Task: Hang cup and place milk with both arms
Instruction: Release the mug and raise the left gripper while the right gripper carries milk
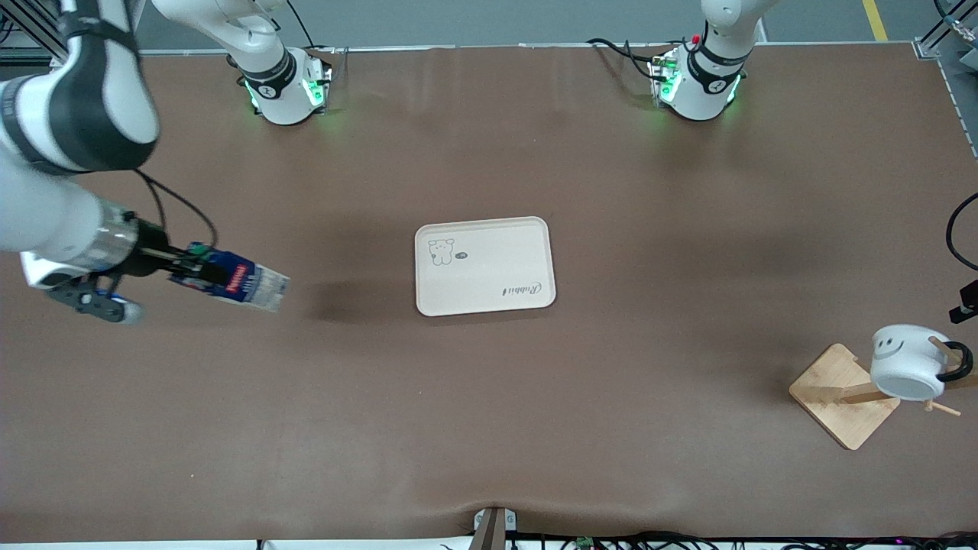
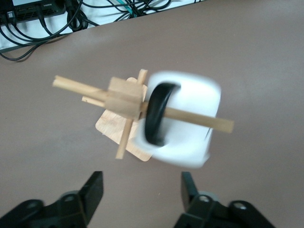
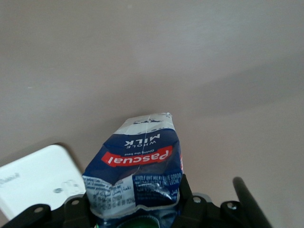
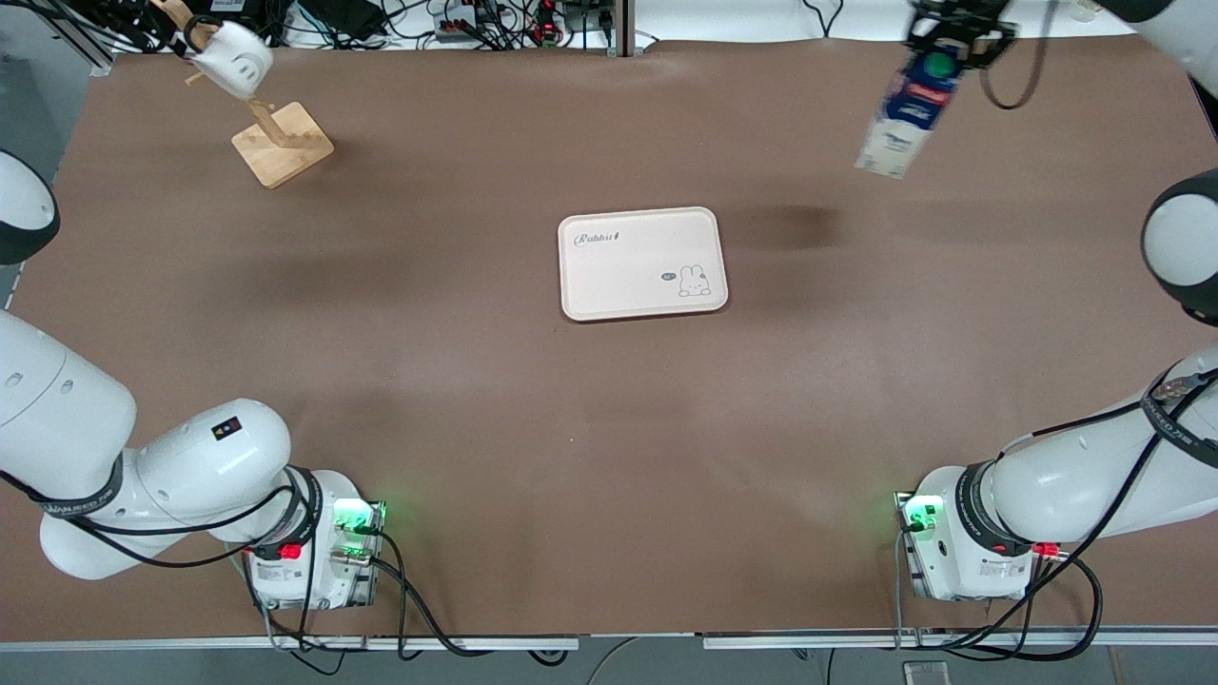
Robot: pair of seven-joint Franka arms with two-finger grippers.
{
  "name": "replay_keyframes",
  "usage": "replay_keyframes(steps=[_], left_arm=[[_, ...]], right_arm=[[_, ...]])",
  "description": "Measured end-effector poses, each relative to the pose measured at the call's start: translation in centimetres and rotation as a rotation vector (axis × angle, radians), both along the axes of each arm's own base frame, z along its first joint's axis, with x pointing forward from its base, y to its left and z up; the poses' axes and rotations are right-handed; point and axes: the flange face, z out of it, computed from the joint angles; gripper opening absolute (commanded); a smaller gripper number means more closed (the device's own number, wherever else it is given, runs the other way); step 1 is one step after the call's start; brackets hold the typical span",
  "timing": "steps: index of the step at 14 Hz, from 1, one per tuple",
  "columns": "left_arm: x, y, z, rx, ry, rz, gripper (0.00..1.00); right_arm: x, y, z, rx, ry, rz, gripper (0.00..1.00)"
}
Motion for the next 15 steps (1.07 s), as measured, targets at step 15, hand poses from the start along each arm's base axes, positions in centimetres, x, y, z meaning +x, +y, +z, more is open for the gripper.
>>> replay_keyframes(steps=[15], left_arm=[[-4.9, -17.3, 11.9, 0.117, 0.128, 0.224, 1.0]], right_arm=[[-7.7, -14.4, -12.0, 0.018, 0.016, 0.081, 0.0]])
